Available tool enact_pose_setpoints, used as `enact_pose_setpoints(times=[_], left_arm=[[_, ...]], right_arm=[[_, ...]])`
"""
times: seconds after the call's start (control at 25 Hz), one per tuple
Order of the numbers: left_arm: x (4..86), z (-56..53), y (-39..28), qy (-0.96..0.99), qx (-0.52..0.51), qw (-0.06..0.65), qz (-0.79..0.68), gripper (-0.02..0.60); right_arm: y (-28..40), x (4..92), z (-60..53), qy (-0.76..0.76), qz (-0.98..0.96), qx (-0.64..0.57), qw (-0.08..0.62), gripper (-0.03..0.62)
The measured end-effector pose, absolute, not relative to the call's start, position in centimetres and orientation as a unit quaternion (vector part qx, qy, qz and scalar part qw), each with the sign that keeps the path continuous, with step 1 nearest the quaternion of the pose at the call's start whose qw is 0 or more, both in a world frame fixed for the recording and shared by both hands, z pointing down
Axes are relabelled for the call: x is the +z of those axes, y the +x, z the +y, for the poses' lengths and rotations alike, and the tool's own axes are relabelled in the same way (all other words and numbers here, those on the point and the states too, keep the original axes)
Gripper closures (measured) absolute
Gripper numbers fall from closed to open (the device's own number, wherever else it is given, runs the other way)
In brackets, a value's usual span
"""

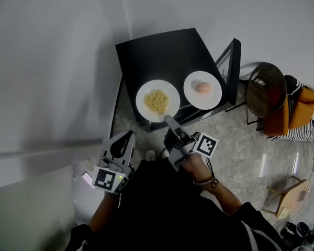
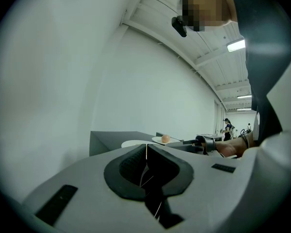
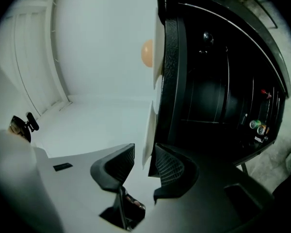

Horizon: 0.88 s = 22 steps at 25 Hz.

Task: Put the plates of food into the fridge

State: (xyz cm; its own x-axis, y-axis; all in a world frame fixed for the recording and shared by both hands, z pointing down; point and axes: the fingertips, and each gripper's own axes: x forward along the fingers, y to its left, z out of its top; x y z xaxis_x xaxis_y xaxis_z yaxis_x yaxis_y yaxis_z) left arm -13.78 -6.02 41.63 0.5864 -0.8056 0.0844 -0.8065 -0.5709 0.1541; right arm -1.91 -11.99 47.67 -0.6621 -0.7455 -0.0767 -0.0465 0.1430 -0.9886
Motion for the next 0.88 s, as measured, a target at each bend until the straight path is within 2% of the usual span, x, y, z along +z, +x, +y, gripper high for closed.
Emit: enact_pose_setpoints(times=[0.16,0.32,0.88], left_arm=[[42.0,-6.1,-14.1,0.881,0.007,0.090,-0.465,0.554],[42.1,-5.7,-14.1,0.877,0.012,0.098,-0.470,0.554],[42.4,-4.3,-13.7,0.875,0.011,0.111,-0.471,0.554]], right_arm=[[-2.1,48.5,-12.4,-0.280,0.676,-0.613,0.298,0.465],[-2.1,48.4,-12.4,-0.276,0.670,-0.620,0.301,0.539],[-1.3,46.9,-9.4,-0.236,0.680,-0.629,0.292,0.549]])
